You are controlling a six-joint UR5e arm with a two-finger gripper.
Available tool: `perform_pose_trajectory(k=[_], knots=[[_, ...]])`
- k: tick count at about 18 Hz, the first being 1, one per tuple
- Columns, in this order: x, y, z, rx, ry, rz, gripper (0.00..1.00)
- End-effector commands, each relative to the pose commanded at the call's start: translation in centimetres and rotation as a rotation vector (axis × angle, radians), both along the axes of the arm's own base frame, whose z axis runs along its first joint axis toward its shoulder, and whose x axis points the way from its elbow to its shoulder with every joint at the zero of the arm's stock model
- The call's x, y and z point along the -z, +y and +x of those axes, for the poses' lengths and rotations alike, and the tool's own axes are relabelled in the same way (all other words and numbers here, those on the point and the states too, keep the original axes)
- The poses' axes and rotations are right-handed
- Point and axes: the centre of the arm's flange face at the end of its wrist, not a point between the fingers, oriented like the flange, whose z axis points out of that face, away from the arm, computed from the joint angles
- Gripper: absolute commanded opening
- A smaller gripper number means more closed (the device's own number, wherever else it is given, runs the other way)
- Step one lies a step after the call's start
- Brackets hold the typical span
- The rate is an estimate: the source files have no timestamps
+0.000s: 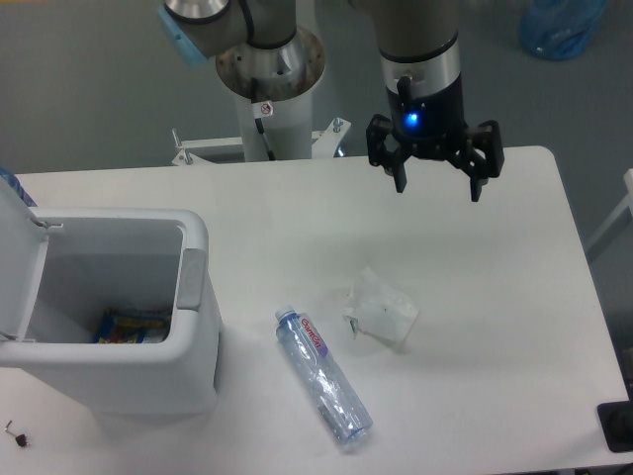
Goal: Place the trash in the trash can
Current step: 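Move the open gripper down over the crumpled clear plastic wrapper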
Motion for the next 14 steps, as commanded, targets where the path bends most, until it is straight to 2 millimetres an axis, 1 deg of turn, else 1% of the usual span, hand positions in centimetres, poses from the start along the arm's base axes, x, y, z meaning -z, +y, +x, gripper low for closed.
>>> perform_pose_trajectory(k=[6, 11, 14], knots=[[0.4, 0.5, -0.8, -0.003, 0.037, 0.022, 1.0], [3.8, 1.3, -1.9, -0.006, -0.009, 0.007, 1.0], [7.1, 1.7, -2.5, -0.11, -0.058, 0.015, 1.0]])
